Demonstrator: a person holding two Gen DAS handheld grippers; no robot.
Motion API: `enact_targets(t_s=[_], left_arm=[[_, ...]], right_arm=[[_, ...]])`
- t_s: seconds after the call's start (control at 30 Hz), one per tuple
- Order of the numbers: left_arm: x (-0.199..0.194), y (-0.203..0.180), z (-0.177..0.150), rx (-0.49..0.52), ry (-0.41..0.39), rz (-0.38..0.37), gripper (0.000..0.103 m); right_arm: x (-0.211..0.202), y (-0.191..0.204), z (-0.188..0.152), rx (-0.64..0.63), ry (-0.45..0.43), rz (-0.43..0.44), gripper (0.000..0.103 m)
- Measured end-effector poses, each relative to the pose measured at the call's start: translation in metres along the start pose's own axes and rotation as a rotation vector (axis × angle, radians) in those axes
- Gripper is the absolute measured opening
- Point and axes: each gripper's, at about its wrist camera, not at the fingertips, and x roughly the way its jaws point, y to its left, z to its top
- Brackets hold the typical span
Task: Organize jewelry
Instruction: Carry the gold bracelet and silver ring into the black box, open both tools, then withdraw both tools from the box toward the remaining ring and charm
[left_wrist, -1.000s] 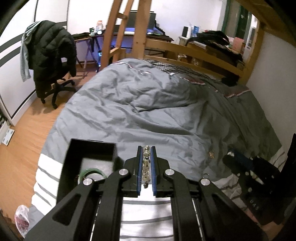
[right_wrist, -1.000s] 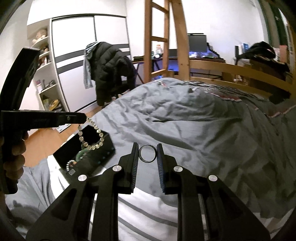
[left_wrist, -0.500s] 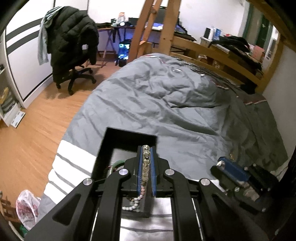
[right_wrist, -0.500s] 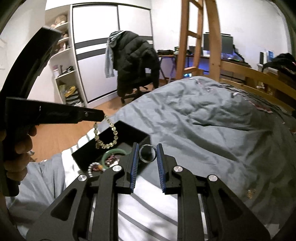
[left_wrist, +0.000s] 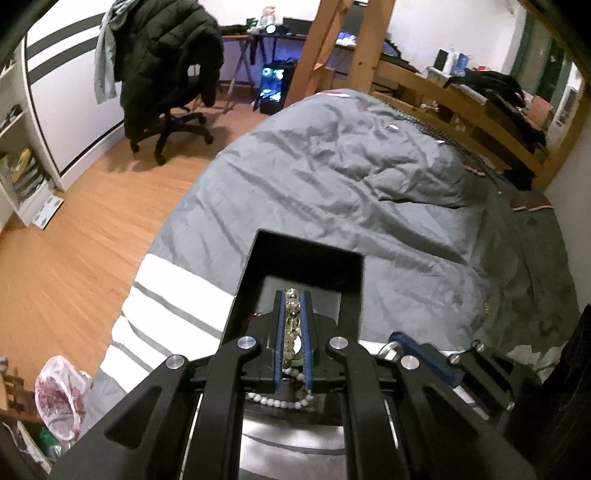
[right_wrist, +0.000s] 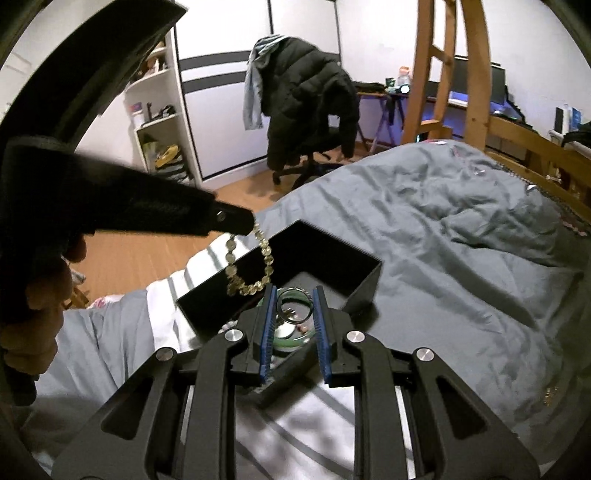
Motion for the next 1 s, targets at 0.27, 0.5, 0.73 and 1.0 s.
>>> enact_targets(t_s=[0.27, 0.5, 0.73, 1.0], left_arm=[[0.009, 0.010, -0.002, -0.048, 0.044, -0.005, 0.008], [0.015, 0.023, -0.002, -0.105, 0.060, 0.022, 0.009], [-0.002, 0.027, 0.002, -0.133, -0.020, 0.022, 0.064], [-0.002, 0.008, 0.005, -0.152, -0.066, -0.069, 0.092]], right_arm=[[0.027, 0.019, -0.014, -0.031, 0.058, 0.039, 0.021], [0.036, 0.016, -0.016, -0.004, 0.073, 0.057, 0.036], [0.018, 0.004, -0.017, 0.037, 0.004, 0.055, 0.077], [-0.025, -0.049, -0.035, 0.110, -0.057, -0.039, 0.096]])
